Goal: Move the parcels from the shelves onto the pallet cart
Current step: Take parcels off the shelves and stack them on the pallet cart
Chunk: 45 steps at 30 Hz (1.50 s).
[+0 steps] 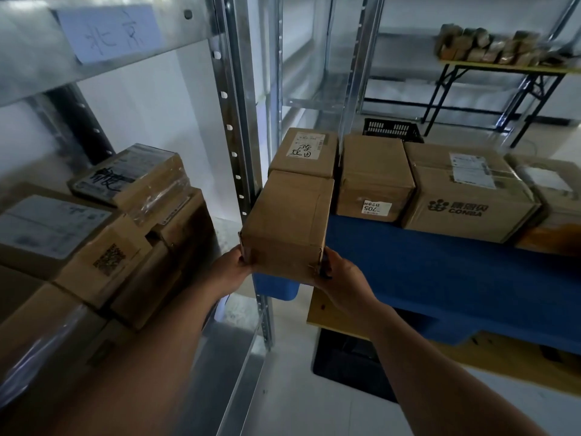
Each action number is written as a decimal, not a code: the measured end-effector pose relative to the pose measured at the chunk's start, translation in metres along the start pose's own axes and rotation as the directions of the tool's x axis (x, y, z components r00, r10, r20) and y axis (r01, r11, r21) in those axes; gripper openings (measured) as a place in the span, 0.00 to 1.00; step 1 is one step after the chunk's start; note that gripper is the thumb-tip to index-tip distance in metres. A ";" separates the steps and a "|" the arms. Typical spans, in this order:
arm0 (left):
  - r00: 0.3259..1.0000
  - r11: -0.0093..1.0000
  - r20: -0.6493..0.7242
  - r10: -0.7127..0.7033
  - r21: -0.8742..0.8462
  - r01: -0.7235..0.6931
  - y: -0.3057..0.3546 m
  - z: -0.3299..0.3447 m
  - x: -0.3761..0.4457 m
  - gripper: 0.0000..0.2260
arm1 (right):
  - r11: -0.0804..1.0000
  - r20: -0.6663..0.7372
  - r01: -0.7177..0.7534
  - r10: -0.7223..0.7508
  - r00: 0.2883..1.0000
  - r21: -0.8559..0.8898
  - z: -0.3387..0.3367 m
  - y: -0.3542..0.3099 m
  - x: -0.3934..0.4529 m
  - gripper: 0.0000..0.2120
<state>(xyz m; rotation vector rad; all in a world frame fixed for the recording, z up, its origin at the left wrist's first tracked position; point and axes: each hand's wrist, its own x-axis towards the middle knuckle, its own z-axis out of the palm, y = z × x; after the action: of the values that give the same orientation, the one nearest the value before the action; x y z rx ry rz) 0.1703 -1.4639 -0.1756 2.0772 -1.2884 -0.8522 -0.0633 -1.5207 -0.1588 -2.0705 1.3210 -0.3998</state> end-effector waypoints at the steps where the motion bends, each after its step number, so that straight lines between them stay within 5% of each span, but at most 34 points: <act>1: 1.000 1.000 -0.009 -0.002 0.016 0.002 -0.002 0.001 0.003 0.07 | 1.000 -0.004 0.000 0.000 1.000 -0.006 0.000 0.000 0.001 0.22; 10: 0.990 0.991 -0.141 0.005 0.131 0.014 -0.010 0.004 0.011 0.14 | 1.000 -0.011 -0.002 0.002 1.000 0.019 0.001 -0.001 0.002 0.20; 17: 0.994 0.993 -0.107 0.022 0.121 -0.009 -0.004 0.001 0.001 0.02 | 1.000 0.006 -0.001 0.001 1.000 0.004 -0.004 -0.003 -0.002 0.20; 23: 0.977 0.995 -0.198 -0.078 -0.075 0.064 0.010 0.010 -0.056 0.20 | 0.991 -0.108 0.006 -0.020 0.994 -0.131 -0.015 0.001 -0.027 0.19; 28: 0.926 0.992 -0.358 -0.120 -0.021 0.121 0.026 0.031 -0.131 0.21 | 0.947 -0.091 0.200 -0.229 0.969 -0.250 -0.017 -0.002 -0.067 0.10; 34: 0.848 0.961 -0.518 -0.113 0.160 0.226 0.038 0.066 -0.228 0.23 | 0.831 0.056 0.468 -0.475 0.878 -0.299 -0.010 -0.010 -0.111 0.13; 39: 0.717 0.932 -0.668 -0.200 0.097 0.350 0.036 0.078 -0.303 0.24 | 0.753 0.158 0.611 -0.591 0.791 -0.246 0.009 -0.027 -0.145 0.18; 45: 0.507 0.872 -0.826 -0.246 0.040 0.488 0.033 0.080 -0.378 0.23 | 0.570 0.267 0.806 -0.761 0.591 -0.159 0.031 -0.065 -0.185 0.19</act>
<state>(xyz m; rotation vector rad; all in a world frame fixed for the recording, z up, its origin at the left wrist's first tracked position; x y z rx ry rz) -0.0370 -1.1416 -0.1176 2.5331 -0.4459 0.2162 -0.0835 -1.3265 -0.1236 -2.7931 0.2486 -0.4115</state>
